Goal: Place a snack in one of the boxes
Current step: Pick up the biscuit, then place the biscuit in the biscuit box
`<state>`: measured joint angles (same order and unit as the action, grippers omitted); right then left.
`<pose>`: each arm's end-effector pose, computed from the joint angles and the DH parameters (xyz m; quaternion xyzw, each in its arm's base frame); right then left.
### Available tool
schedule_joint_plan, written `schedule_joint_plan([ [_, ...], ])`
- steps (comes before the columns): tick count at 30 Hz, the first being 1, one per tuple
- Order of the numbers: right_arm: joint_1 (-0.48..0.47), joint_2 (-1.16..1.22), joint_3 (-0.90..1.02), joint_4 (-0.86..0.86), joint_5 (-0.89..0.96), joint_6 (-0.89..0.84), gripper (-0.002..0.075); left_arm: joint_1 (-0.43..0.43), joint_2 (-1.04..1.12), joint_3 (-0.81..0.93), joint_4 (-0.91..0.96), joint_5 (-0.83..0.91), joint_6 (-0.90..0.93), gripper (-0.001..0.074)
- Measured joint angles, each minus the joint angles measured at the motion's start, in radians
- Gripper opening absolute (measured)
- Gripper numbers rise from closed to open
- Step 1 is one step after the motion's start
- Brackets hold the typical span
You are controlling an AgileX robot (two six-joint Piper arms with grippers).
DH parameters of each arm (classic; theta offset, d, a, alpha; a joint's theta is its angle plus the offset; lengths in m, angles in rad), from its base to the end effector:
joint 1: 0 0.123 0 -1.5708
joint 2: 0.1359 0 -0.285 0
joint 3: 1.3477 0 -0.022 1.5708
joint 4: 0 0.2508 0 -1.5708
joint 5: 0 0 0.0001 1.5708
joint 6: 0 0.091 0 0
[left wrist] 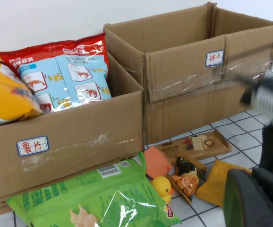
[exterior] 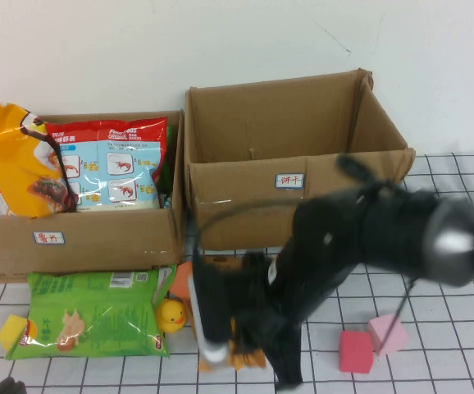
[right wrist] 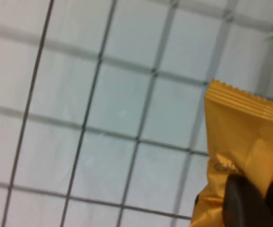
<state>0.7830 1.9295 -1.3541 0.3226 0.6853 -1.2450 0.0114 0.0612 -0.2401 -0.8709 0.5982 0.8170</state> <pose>0.2732 0.2977 0.1943 -0.7676 0.5978 0.0763 0.2180 0.0383 -0.0388 0.2538 0.1552 0.7364 -0.1505 0.6411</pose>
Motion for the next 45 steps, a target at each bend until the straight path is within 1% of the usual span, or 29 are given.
schedule_joint_plan([
  [3, 0.0, -0.088, -0.01, 0.0, 0.003, 0.092, 0.0019, 0.0, 0.0, 0.0, 0.0, 0.0, 0.0, -0.0001],
  [6, 0.0, -0.182, -0.012, -0.016, -0.036, 0.175, 0.0017, 0.0, 0.0, 0.0, -0.008, 0.0, 0.0, -0.0001],
  [9, -0.02, -0.253, -0.012, -0.022, -0.13, 0.237, 0.0016, 0.0, 0.0, 0.0, -0.039, 0.0, 0.0, -0.0001],
  [12, -0.073, -0.277, -0.012, -0.022, -0.296, 0.29, 0.0016, 0.0, 0.0, 0.0, -0.05, 0.0, 0.0, -0.0001],
  [14, -0.122, -0.264, -0.012, -0.018, -0.41, 0.316, 0.0016, 0.0, 0.0, 0.0, -0.05, 0.0, 0.0, -0.0001],
  [17, -0.189, -0.207, -0.037, 0.025, -0.501, 0.329, 0.0016, 0.0, 0.0, 0.0, -0.052, 0.0, 0.0, -0.0001],
  [22, -0.285, -0.063, -0.176, 0.157, -0.527, 0.333, 0.0017, 0.0, 0.0, 0.0, -0.052, 0.0, 0.0, -0.0001],
  [24, -0.313, -0.008, -0.249, 0.211, -0.52, 0.333, 0.0031, 0.0, 0.0, 0.0, -0.052, 0.0, 0.0, -0.0001],
  [25, -0.327, 0.021, -0.291, 0.231, -0.508, 0.333, 0.0054, 0.0, 0.0, 0.0, -0.052, 0.0, 0.0, -0.0001],
  [27, -0.351, 0.07, -0.369, 0.261, -0.47, 0.333, 0.0131, 0.0, 0.0, 0.0, -0.052, 0.0, 0.0, -0.0001],
  [30, -0.38, 0.132, -0.449, 0.298, -0.399, 0.333, 0.0316, 0.0, 0.0, 0.0, -0.052, 0.0, -0.002, -0.0001],
  [31, -0.386, 0.144, -0.466, 0.304, -0.372, 0.333, 0.037, 0.0, 0.0, 0.0, -0.052, 0.0, -0.002, -0.0001],
  [32, -0.39, 0.148, -0.479, 0.308, -0.342, 0.333, 0.0408, 0.0, 0.0, 0.0, -0.052, 0.0, -0.002, -0.0001],
  [34, -0.394, 0.149, -0.496, 0.306, -0.267, 0.333, 0.0442, 0.0, 0.0, 0.0, -0.052, 0.0, -0.002, -0.0001],
  [35, -0.395, 0.144, -0.506, 0.299, -0.226, 0.333, 0.0447, 0.0, 0.0, 0.0, -0.052, 0.0, -0.002, -0.0001],
  [37, -0.396, 0.125, -0.522, 0.272, -0.134, 0.333, 0.0433, 0.0, 0.0, 0.0, -0.052, 0.0, -0.002, -0.0001],
  [39, -0.396, 0.099, -0.535, 0.241, -0.028, 0.333, 0.0377, 0.0, 0.0, 0.0, -0.052, 0.0, -0.002, -0.0001],
  [42, -0.396, 0.041, -0.543, 0.185, 0.13, 0.333, 0.0226, 0.0, 0.0, 0.0, -0.052, 0.0, -0.002, -0.0001],
  [44, -0.396, 0.0, -0.544, 0.143, 0.228, 0.333, 0.0103, 0.0, 0.0, 0.0, -0.052, 0.0, -0.002, -0.0001],
  [45, -0.396, -0.014, -0.545, 0.127, 0.269, 0.328, 0.0073, 0.0, 0.0, 0.0, -0.052, 0.0, -0.002, -0.0001],
])
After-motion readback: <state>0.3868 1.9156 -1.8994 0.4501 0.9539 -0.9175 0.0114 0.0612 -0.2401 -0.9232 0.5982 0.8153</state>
